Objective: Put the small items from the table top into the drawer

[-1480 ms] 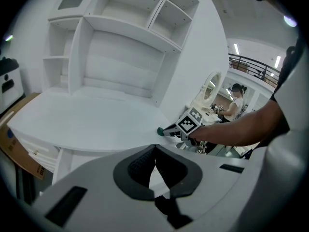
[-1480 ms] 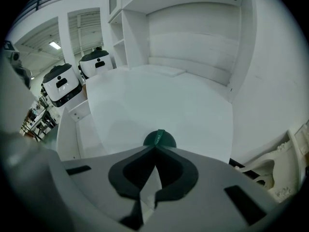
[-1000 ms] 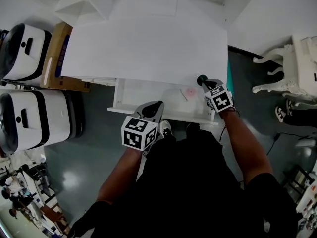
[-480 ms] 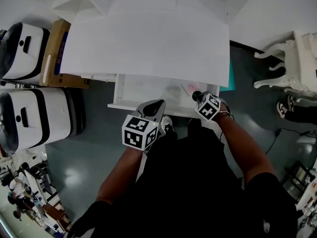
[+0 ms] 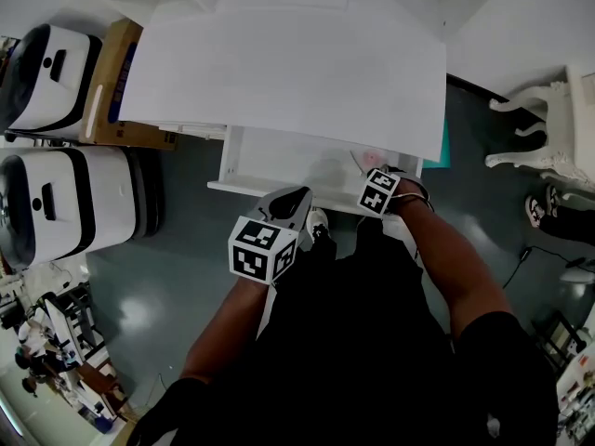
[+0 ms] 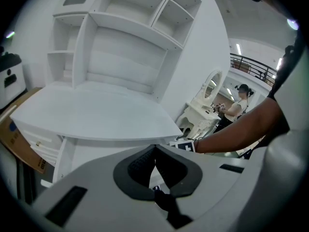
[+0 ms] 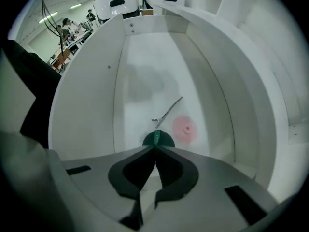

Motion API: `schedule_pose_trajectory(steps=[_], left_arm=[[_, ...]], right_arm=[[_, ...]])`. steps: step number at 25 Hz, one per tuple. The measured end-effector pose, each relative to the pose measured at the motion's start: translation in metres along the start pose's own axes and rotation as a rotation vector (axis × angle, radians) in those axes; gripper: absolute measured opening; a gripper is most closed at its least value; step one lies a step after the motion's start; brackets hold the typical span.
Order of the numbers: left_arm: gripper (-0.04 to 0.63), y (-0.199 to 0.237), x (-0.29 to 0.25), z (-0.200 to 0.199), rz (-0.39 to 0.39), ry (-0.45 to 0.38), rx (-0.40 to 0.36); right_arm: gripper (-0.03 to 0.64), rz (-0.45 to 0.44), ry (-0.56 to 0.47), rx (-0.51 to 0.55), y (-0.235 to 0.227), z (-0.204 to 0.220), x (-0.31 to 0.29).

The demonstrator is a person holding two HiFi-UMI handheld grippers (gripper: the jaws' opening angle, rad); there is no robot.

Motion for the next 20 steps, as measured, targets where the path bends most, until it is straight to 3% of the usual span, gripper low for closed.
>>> schedule_pose_trajectory(steps=[14, 17, 20], left_arm=[[0.011, 0.013, 0.009, 0.013, -0.019, 0.011, 0.025], [0.011, 0.014, 0.01, 0.013, -0.008, 0.006, 0.017], [0.011, 0.012, 0.009, 0.012, 0.006, 0.003, 0.007]], right_arm=[[0.034, -0.037, -0.004, -0.04, -0.006, -0.007, -0.016], [0.105, -0.059, -0.047, -0.073, -0.003, -0.011, -0.01], [0.132, -0.056, -0.069, -0.094, -0.001, -0.009, -0.002]])
Point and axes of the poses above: the fingertips, and each gripper's own axes: x backward along the fingers, y to its left, z out of its underside, the point moved 8 cm from there along x, backward along the fingers, and after that the axes turned 15 degrees about -z, right-handed, at the moved point
